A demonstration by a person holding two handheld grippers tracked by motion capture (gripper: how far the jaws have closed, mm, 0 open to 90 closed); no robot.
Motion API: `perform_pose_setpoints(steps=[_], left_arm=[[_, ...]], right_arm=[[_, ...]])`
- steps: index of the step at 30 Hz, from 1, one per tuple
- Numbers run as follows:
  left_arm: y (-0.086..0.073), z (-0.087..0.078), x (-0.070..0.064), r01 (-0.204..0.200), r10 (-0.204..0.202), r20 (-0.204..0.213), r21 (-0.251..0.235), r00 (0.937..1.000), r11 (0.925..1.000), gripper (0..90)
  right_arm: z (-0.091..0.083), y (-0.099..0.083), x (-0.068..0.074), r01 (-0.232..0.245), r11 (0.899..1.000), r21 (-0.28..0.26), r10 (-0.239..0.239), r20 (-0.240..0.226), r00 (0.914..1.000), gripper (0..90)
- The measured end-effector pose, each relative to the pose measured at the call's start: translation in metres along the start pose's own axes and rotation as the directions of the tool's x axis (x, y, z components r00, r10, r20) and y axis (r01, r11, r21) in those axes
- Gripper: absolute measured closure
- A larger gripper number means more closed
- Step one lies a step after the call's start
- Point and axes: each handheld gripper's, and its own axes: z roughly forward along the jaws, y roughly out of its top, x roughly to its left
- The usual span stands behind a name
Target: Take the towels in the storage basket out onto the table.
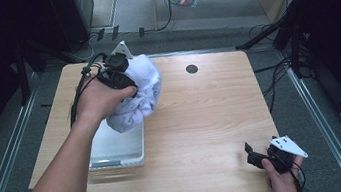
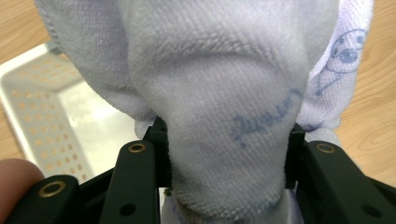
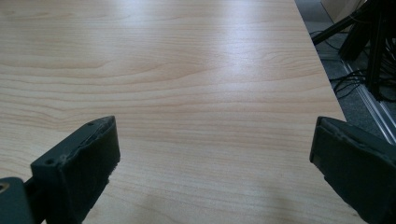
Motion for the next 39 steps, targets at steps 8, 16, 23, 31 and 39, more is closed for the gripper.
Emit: perform_pose_setpoints(steps=[8,16,23,31,39], left_arm=[[0.010,0.013,-0.027,-0.022,0.022,0.027,0.002,0.9994,0.9998,55.7],[0.016,0.033,-0.048,-0.032,0.032,0.060,0.008,0.9977,0.9994,55.5],[0.019,0.048,-0.060,-0.040,0.038,0.080,0.022,0.9961,0.9990,55.2],[0.018,0.074,-0.073,-0.033,0.030,0.102,0.031,0.9944,0.9990,55.0],[0.016,0.102,-0.085,-0.042,0.034,0.140,0.051,0.9896,0.9978,54.7]], right_arm=[[0.000,0.000,0.000,-0.003,1.000,-0.003,0.003,-0.005,1.0000,1.6],[0.000,0.000,-0.001,-0.009,1.000,-0.006,0.009,-0.010,0.9999,1.6],[-0.001,0.000,-0.001,-0.017,1.000,-0.005,0.016,-0.009,0.9998,1.6],[-0.001,0.000,-0.001,-0.017,1.000,-0.006,0.017,-0.012,0.9998,1.6],[-0.001,0.000,-0.002,-0.018,1.000,-0.010,0.018,-0.016,0.9997,1.6]])
